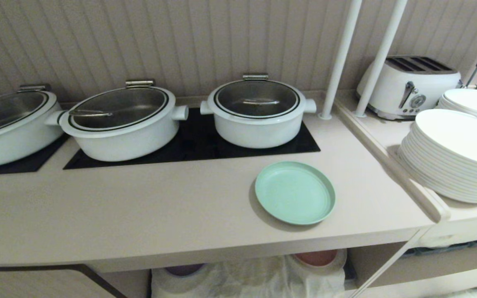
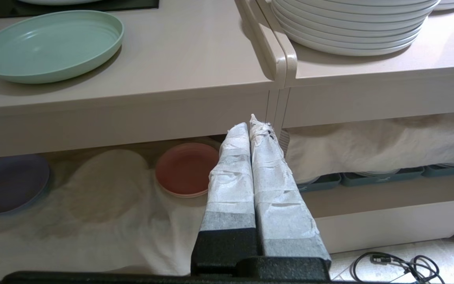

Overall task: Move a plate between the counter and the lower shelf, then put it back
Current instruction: Pick up the plate

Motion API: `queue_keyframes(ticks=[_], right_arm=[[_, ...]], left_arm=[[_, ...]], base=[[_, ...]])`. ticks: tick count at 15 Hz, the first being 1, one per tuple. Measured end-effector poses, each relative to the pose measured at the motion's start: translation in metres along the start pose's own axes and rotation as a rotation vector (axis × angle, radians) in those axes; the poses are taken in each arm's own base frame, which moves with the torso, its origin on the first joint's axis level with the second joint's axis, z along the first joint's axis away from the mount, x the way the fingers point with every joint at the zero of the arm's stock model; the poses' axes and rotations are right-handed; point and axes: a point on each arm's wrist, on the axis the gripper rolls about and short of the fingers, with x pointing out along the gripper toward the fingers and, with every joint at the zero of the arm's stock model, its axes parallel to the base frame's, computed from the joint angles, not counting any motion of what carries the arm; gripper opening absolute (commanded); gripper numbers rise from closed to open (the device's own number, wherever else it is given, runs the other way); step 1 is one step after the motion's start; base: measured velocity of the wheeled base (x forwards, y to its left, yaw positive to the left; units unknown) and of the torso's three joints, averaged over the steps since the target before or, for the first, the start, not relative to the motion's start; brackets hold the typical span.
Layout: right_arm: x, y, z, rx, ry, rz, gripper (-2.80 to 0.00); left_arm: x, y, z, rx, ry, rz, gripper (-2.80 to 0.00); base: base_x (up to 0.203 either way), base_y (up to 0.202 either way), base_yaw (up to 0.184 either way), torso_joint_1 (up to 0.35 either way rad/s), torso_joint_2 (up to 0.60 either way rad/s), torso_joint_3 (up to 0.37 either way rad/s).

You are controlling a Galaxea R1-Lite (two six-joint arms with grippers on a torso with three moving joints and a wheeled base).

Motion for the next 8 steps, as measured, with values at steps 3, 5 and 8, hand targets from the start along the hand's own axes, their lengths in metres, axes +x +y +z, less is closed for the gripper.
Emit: queue_keyframes(ticks=[3,5,8], right_arm=[[0.0000,0.0000,0.0002,0.004,-0.001,0.000,-2.80],[-0.0001,0.0000,0.0002,0.004,0.000,0.002,-2.80],[-0.0001,0.0001,0.0003,-0.005,-0.001,0.003,-2.80]], left_arm=[[0.0000,0.0000,0.0000,0.000,0.000,0.000,-2.80],[0.0000,0.0000,0.0000,0.000,0.000,0.000,-2.80],[0.0000,0.0000,0.0000,0.000,0.000,0.000,-2.80]], base=[[0.000,0.000,0.000,0.000,0.00,0.000],[0.000,0.000,0.000,0.000,0.00,0.000],[0.000,0.000,0.000,0.000,0.00,0.000]])
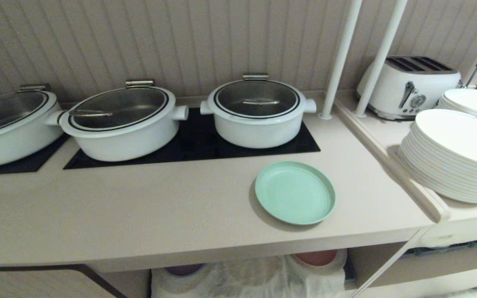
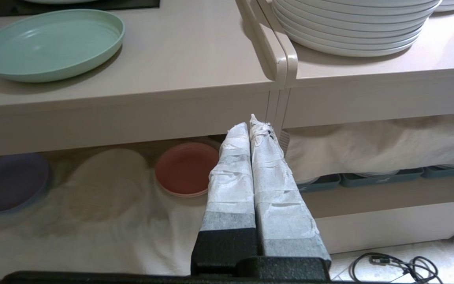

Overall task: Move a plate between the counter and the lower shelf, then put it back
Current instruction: Pick up the plate

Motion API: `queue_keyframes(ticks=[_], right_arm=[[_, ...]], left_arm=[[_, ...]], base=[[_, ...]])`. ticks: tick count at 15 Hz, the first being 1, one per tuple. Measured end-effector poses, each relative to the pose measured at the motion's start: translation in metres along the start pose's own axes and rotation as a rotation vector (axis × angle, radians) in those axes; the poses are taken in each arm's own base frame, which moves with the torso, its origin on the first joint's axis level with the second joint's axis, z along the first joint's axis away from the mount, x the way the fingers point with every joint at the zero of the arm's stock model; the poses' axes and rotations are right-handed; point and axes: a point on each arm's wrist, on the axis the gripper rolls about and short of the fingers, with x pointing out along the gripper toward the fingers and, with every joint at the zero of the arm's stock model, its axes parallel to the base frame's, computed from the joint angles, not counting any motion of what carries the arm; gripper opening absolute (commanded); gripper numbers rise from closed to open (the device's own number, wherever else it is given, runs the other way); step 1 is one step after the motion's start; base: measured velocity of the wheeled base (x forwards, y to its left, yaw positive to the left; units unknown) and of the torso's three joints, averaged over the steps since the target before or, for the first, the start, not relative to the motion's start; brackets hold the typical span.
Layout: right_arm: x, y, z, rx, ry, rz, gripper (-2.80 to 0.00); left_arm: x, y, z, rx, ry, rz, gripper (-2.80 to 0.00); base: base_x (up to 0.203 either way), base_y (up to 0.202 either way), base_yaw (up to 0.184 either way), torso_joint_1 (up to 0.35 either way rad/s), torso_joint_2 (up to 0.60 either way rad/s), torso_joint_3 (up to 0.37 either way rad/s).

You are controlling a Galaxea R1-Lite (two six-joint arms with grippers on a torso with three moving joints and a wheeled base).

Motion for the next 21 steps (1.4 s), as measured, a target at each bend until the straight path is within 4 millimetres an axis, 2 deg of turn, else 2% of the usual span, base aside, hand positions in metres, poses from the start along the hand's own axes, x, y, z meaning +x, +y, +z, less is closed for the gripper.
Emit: queue_keyframes(ticks=[6,13,17,21], right_arm=[[0.000,0.000,0.002,-0.061,-0.009,0.007,-2.80],[-0.018,0.000,0.036,-0.061,-0.009,0.015,-2.80],[-0.018,0.000,0.067,-0.063,0.003,0.014,-2.80],[-0.002,0.001,0.110,-0.071,0.054,0.016,-2.80]], left_arm=[[0.000,0.000,0.000,0.000,0.000,0.000,-2.80],[0.000,0.000,0.000,0.000,0.000,0.000,-2.80],[0.000,0.000,0.000,0.000,0.000,0.000,-2.80],[0.000,0.000,0.000,0.000,0.000,0.000,-2.80]], base=[[0.000,0.000,0.000,0.000,0.00,0.000],[0.000,0.000,0.000,0.000,0.00,0.000],[0.000,0.000,0.000,0.000,0.00,0.000],[0.000,0.000,0.000,0.000,0.00,0.000]])
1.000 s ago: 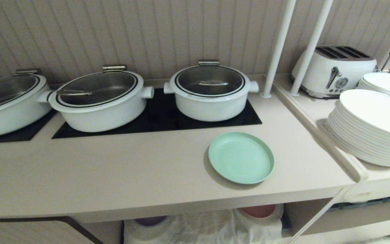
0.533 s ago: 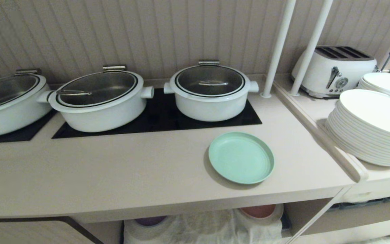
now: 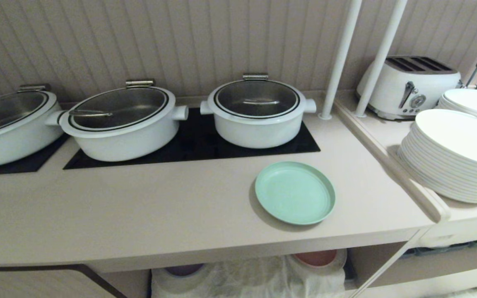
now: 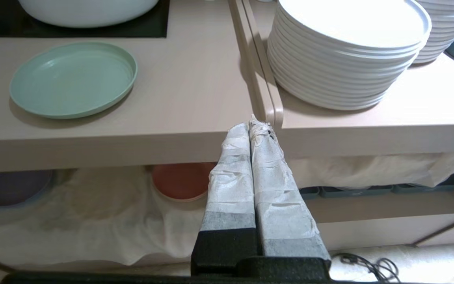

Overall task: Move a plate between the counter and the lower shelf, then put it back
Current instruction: Pick up the plate

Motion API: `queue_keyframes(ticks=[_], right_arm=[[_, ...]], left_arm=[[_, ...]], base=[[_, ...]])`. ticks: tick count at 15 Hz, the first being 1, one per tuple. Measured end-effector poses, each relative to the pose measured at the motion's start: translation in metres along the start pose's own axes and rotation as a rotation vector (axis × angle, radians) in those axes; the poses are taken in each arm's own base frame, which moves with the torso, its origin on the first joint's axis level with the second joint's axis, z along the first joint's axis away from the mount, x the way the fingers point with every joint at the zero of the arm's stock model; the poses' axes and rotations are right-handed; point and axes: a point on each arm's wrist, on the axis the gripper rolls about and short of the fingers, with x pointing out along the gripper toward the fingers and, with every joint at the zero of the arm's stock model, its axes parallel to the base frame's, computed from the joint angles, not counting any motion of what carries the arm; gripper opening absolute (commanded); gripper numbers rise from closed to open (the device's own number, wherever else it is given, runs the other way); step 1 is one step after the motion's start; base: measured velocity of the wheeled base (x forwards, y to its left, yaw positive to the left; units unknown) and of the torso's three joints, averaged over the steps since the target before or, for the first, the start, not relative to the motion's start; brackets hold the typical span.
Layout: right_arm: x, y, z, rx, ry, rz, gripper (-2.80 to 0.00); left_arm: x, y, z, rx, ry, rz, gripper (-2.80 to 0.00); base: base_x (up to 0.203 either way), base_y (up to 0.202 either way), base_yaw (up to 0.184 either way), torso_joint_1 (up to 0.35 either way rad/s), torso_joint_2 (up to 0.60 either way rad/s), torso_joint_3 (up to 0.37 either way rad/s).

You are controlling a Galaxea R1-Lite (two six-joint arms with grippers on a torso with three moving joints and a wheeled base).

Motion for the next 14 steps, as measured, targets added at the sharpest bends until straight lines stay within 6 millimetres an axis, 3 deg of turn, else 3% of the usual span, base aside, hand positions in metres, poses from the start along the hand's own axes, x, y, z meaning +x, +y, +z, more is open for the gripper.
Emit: queue_keyframes(ticks=[6,14], right_arm=[[0.047,-0.001,0.045,-0.097,0.167,0.026,-2.80],[0.132,0.003,0.062,-0.128,0.439,0.102,-2.80]], left_arm=[[0.000,0.000,0.000,0.000,0.000,0.000,-2.80],[0.000,0.000,0.000,0.000,0.000,0.000,-2.80]], base=[[0.000,0.000,0.000,0.000,0.00,0.000],[0.000,0.000,0.000,0.000,0.00,0.000]])
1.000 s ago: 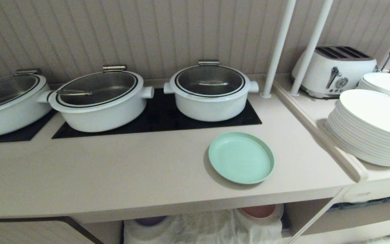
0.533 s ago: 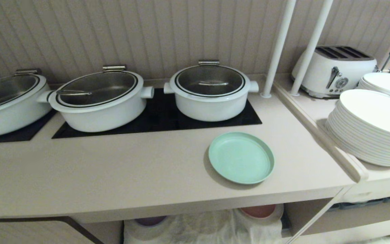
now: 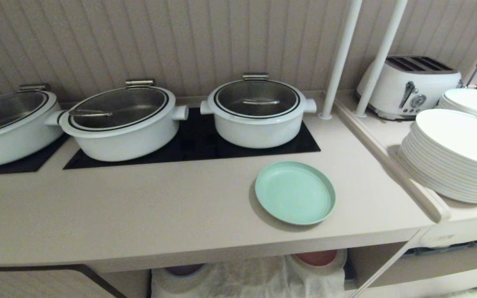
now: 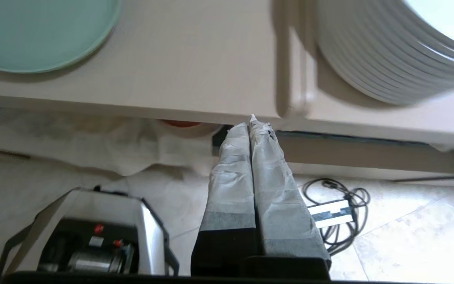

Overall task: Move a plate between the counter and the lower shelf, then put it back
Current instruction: Pick up the plate

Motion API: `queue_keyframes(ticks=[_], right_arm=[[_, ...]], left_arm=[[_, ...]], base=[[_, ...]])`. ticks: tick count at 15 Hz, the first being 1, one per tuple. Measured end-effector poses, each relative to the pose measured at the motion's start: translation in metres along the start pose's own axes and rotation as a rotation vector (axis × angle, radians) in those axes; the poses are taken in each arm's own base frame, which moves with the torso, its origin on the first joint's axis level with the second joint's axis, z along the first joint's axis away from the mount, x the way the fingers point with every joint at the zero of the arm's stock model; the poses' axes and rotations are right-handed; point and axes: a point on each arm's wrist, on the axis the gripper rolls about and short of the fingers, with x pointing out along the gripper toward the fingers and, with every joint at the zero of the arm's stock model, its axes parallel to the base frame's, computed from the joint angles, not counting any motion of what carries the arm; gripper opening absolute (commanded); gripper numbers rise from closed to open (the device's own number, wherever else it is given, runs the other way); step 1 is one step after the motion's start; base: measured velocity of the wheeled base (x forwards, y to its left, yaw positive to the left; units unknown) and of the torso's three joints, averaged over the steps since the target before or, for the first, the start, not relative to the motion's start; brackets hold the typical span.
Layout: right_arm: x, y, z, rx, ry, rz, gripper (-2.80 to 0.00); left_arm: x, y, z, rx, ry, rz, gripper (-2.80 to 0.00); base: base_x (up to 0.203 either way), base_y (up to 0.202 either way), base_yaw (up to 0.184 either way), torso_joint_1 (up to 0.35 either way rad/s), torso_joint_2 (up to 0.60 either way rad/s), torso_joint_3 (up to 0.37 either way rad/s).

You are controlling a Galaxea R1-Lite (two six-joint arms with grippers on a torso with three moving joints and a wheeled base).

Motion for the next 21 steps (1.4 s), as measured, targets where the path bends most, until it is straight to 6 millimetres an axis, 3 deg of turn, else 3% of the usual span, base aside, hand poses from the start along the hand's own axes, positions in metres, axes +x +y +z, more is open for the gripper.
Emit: queue_keyframes(ticks=[5,12,19,21], right_arm=[[0.052,0.009,0.042,-0.035,0.107,0.185,-2.80],[0.120,0.032,0.090,-0.076,0.421,0.363,-2.80],[0.197,0.068,0.123,-0.007,0.553,0.392,-2.80],[0.208,0.083,0.119,0.008,0.631,0.399,-2.80]], left_arm=[[0.000,0.000,0.000,0.000,0.000,0.000,-2.80],[0.000,0.000,0.000,0.000,0.000,0.000,-2.80],[0.000,0.000,0.000,0.000,0.000,0.000,-2.80],[0.000,0.000,0.000,-0.001,0.000,0.000,-2.80]], base=[[0.000,0.000,0.000,0.000,0.00,0.000],[0.000,0.000,0.000,0.000,0.00,0.000],[0.000,0.000,0.000,0.000,0.00,0.000],[0.000,0.000,0.000,0.000,0.00,0.000]])
